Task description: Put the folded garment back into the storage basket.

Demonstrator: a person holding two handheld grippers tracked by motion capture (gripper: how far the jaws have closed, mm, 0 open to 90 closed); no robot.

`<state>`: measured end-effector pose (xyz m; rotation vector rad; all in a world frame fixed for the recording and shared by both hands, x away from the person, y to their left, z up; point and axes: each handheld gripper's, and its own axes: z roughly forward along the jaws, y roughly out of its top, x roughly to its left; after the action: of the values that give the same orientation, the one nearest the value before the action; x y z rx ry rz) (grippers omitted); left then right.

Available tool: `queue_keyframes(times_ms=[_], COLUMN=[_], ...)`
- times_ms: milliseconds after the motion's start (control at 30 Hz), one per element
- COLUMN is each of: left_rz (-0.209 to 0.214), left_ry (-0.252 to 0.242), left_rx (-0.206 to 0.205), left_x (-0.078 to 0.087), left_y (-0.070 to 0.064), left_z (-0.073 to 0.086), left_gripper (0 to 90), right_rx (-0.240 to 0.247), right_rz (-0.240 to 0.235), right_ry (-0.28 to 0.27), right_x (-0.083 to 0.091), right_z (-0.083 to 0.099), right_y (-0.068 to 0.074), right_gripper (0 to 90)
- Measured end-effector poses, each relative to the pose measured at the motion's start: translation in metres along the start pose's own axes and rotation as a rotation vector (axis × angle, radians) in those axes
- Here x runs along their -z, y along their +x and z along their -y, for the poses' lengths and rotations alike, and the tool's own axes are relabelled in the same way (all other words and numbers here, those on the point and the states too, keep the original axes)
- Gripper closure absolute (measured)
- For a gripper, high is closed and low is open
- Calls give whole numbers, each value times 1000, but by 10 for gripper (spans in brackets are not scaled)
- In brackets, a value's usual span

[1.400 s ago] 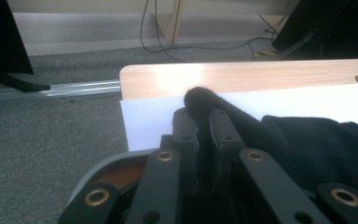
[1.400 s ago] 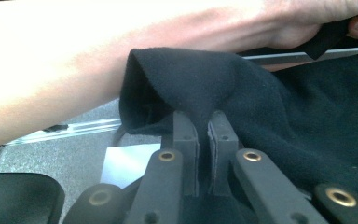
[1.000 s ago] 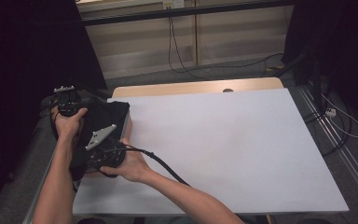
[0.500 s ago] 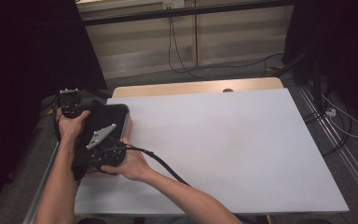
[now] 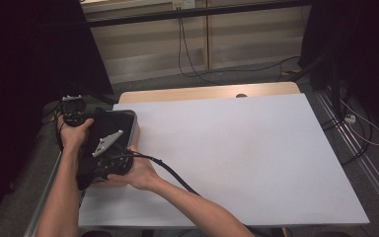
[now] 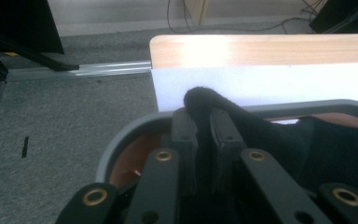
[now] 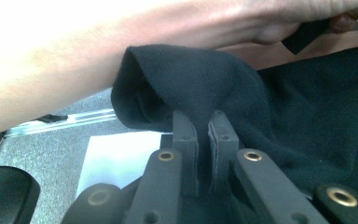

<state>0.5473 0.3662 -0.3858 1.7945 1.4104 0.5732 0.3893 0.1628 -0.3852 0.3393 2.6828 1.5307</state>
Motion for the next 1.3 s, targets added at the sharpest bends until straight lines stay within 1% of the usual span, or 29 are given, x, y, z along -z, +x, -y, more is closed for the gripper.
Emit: queue_keyframes(times_ms=[33, 100, 133, 167, 200, 233, 333, 367, 433, 467, 500, 533, 567, 600, 633, 667, 700, 767, 867, 900, 1000, 1033, 1067, 1133, 1167, 1200, 1233, 1267, 1300], left_rz=[-8, -1, -9, -14, -14, -27, -31, -26, -29, -33, -27, -27, -34, -40, -37, -30, -39, -37, -34, -26, -26, -23, -22, -22, -22, -29, -30, -26, -32], left_ry=[-2, 7, 11, 26, 26, 42, 36, 26, 20, 13, 9, 9, 8, 3, -2, -1, 3, -4, -4, -7, -10, -11, -10, -14, -14, -19, -25, -33, -30], left_rx=[-1, 7, 3, -3, -3, 3, 15, 10, 11, 18, 17, 17, 6, 18, 21, 22, 11, 14, 19, 23, 17, 15, 14, 21, 21, 20, 20, 30, 25], left_x=[0, 1, 1, 1, 1, 2, 3, 5, 7, 8, 11, 11, 12, 13, 14, 14, 15, 15, 14, 14, 15, 15, 16, 21, 21, 24, 26, 28, 32], left_y=[0, 1, 2, 2, 2, 3, 5, 6, 6, 7, 8, 8, 9, 8, 9, 8, 7, 7, 7, 8, 7, 7, 7, 7, 7, 7, 8, 9, 9], left_z=[1, 2, 2, 2, 2, 3, 4, 6, 7, 7, 7, 7, 7, 6, 6, 6, 6, 6, 7, 9, 10, 10, 11, 11, 11, 12, 13, 15, 18], left_gripper=[822, 820, 820, 820, 819, 814, 799, 745, 678, 678, 609, 607, 607, 583, 545, 529, 512, 462, 440, 423, 419, 413, 406, 370, 363, 363, 339, 339, 320], right_rx=[-4, -1, 0, -1, -1, -3, -3, -7, -7, -7, -13, -13, -16, -15, -12, -13, -19, -25, -31, -33, -36, -37, -38, -40, -40, -40, -52, -52, -59], right_rz=[2, 2, 4, 5, 5, 0, 4, 3, 7, 7, 0, 0, 2, 2, 2, 2, -1, 1, 8, 8, 16, 15, 14, 8, 9, 9, 7, 7, 10], right_ry=[2, 6, 7, 11, 11, 13, 18, 19, 21, 21, 24, 24, 22, 22, 23, 24, 29, 30, 22, 18, 15, 24, 30, 33, 30, 30, 13, 13, -14], right_x=[-1, -2, -2, -2, -2, -3, -4, -5, -6, -6, -9, -9, -9, -10, -11, -12, -13, -16, -18, -21, -25, -27, -27, -24, -20, -20, -13, -13, -4], right_z=[0, 1, 1, 1, 1, 1, 1, 1, 0, 0, 0, 0, 0, 0, 0, 0, 0, -1, -4, -7, -8, -8, -7, -6, -6, -6, -6, -6, -4], right_y=[0, -1, -2, -3, -3, -4, -6, -7, -7, -7, -8, -8, -8, -8, -8, -9, -11, -12, -12, -11, -9, -9, -9, -9, -9, -9, -10, -10, -12], right_gripper=[847, 847, 847, 846, 846, 846, 845, 845, 844, 844, 844, 844, 844, 843, 843, 843, 843, 842, 840, 840, 838, 835, 828, 772, 727, 727, 645, 645, 585])
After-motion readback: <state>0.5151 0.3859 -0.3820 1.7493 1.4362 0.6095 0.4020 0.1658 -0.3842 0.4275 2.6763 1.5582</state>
